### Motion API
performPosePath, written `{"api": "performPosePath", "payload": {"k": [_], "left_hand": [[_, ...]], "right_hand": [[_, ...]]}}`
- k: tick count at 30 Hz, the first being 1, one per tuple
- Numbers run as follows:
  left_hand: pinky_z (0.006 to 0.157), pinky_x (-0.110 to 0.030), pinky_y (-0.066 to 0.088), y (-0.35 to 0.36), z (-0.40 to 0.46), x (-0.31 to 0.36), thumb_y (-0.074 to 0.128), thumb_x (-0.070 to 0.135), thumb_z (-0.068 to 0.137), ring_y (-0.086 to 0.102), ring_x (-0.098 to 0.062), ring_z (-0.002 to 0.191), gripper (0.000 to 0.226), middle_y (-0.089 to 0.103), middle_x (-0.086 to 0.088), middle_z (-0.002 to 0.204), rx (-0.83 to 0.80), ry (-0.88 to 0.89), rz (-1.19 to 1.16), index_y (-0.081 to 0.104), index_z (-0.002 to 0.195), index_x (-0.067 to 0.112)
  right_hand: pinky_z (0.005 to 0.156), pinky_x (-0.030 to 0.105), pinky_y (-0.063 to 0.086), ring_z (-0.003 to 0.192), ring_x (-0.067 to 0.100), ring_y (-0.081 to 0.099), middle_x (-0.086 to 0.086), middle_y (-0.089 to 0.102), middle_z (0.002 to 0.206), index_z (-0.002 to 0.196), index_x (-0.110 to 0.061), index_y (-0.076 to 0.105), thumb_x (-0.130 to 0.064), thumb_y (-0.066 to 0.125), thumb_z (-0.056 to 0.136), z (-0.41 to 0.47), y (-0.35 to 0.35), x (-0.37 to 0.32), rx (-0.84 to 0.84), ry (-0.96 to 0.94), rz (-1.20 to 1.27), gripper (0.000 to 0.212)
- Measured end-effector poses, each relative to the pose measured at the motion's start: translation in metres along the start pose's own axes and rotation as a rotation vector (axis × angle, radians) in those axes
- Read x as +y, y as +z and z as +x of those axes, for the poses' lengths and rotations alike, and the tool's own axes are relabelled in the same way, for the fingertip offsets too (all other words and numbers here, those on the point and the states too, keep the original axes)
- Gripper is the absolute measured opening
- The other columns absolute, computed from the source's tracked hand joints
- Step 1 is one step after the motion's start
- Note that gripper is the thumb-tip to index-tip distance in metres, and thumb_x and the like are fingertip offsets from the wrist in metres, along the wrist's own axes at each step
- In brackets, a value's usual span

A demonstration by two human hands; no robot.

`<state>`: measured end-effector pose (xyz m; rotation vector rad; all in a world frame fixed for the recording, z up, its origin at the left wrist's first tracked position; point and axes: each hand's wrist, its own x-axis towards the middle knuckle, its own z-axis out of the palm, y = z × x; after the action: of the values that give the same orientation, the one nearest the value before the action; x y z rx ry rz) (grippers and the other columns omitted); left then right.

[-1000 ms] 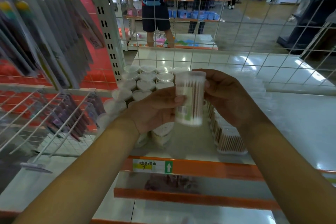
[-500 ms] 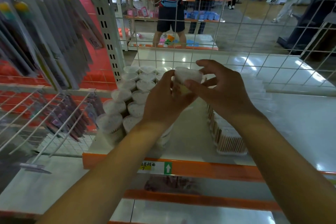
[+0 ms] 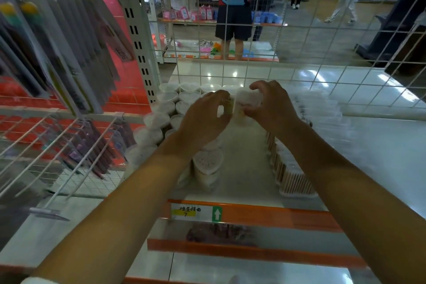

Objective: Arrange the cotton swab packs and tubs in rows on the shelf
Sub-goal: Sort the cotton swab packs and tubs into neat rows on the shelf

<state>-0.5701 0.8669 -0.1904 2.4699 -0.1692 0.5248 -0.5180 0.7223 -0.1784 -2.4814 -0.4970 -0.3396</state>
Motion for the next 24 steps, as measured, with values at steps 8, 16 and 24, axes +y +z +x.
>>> {"api": "performPosePath", "payload": {"k": [8, 16, 24], "left_hand": [[0.094, -0.032, 0.041, 0.006, 0.039, -0.024, 0.046, 0.007, 0.091, 0.051, -0.024, 0.116, 0.038, 0.054, -0.012, 0.128, -0.12, -0.046, 0.214, 0.05, 0.129, 0.01], [0.083, -0.024, 0.038, 0.012, 0.045, -0.046, 0.04, 0.012, 0.096, 0.054, -0.021, 0.103, 0.028, 0.056, -0.011, 0.117, -0.312, -0.116, 0.374, 0.055, 0.119, 0.007], [0.08, -0.024, 0.034, 0.006, 0.044, -0.046, 0.039, 0.012, 0.096, 0.053, -0.024, 0.105, 0.03, 0.057, -0.013, 0.115, -0.315, -0.1, 0.342, 0.057, 0.119, 0.006]], "right_hand": [[0.079, 0.026, 0.039, 0.106, 0.028, 0.05, 0.016, 0.046, 0.122, 0.126, -0.005, 0.048, -0.021, 0.069, 0.079, 0.03, 0.047, 0.016, -0.162, 0.082, -0.064, 0.054], [0.075, 0.024, 0.036, 0.106, 0.027, 0.051, 0.016, 0.046, 0.123, 0.127, -0.007, 0.049, -0.019, 0.064, 0.084, 0.041, 0.065, 0.019, -0.159, 0.078, -0.019, 0.047], [0.078, 0.026, 0.041, 0.103, 0.029, 0.054, 0.016, 0.047, 0.121, 0.126, -0.006, 0.051, -0.012, 0.064, 0.084, 0.049, 0.073, 0.024, -0.15, 0.073, -0.037, 0.045]]}}
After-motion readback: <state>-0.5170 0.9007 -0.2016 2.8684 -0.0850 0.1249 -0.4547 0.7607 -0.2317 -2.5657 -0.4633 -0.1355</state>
